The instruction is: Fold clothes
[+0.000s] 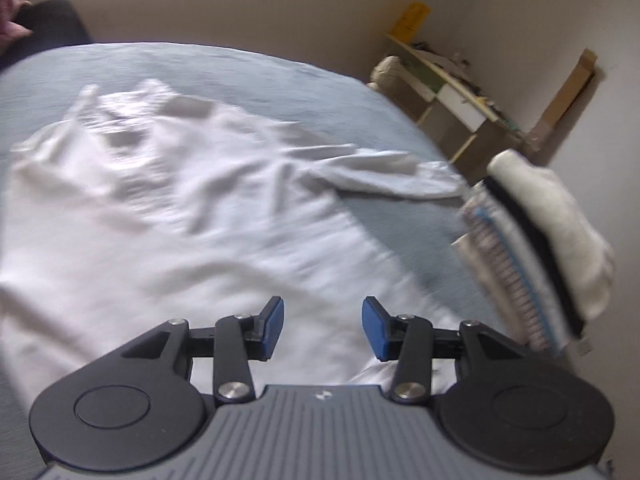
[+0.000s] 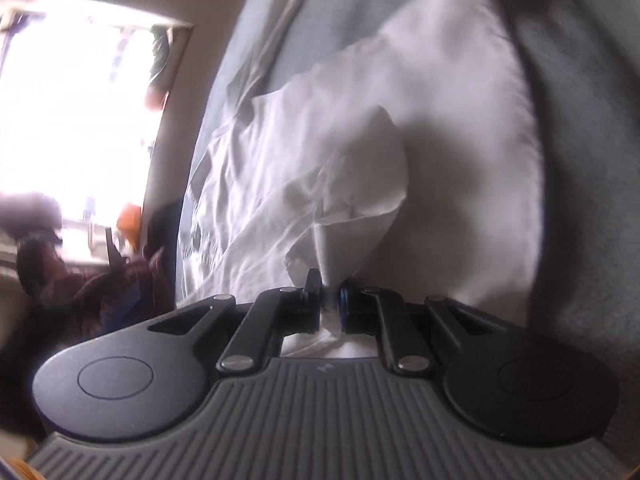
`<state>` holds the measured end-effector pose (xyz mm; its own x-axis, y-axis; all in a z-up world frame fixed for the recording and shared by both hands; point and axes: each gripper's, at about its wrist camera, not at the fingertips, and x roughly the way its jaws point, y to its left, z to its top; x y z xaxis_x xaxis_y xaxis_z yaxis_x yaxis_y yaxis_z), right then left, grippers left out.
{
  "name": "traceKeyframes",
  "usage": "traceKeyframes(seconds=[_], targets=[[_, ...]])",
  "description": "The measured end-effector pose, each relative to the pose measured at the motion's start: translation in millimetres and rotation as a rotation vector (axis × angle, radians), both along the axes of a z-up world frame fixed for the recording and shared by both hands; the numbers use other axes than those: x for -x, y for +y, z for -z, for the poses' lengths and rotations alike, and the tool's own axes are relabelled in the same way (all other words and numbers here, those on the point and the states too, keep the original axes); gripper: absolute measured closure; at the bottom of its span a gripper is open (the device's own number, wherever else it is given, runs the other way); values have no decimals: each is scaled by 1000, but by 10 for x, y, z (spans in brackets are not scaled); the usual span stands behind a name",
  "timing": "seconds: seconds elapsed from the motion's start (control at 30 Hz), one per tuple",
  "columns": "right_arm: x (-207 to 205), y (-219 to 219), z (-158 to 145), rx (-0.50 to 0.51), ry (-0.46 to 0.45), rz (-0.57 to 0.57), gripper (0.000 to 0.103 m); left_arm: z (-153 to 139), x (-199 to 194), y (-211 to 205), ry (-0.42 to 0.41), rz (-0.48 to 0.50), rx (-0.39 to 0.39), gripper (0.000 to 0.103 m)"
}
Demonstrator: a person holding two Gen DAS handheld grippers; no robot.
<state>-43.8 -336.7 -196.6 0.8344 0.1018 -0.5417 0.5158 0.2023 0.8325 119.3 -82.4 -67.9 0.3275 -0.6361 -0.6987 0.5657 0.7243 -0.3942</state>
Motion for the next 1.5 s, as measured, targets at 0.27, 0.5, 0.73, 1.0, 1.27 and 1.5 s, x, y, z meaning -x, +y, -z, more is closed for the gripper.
traceKeyframes(seconds=[0.27, 0.5, 0.73, 1.0, 1.27, 1.5], targets=[[-63, 52, -69, 1, -39, 62, 92, 428, 636, 867, 18, -6, -39, 56], [-305, 78, -270, 192, -6, 32, 99, 815, 906, 1137, 86, -45, -48, 58], [-256, -77, -600, 381, 3, -38, 99, 859, 832, 1262, 140, -74, -5, 58], [34, -251, -310, 362, 100, -62, 99, 878, 803, 1260, 159, -84, -8, 60], [304, -409, -130, 284, 102, 5, 99, 869, 799, 1193, 157, -88, -33, 62], [428, -475, -81, 295, 114, 43, 99, 871, 824, 1206, 151, -84, -49, 62]])
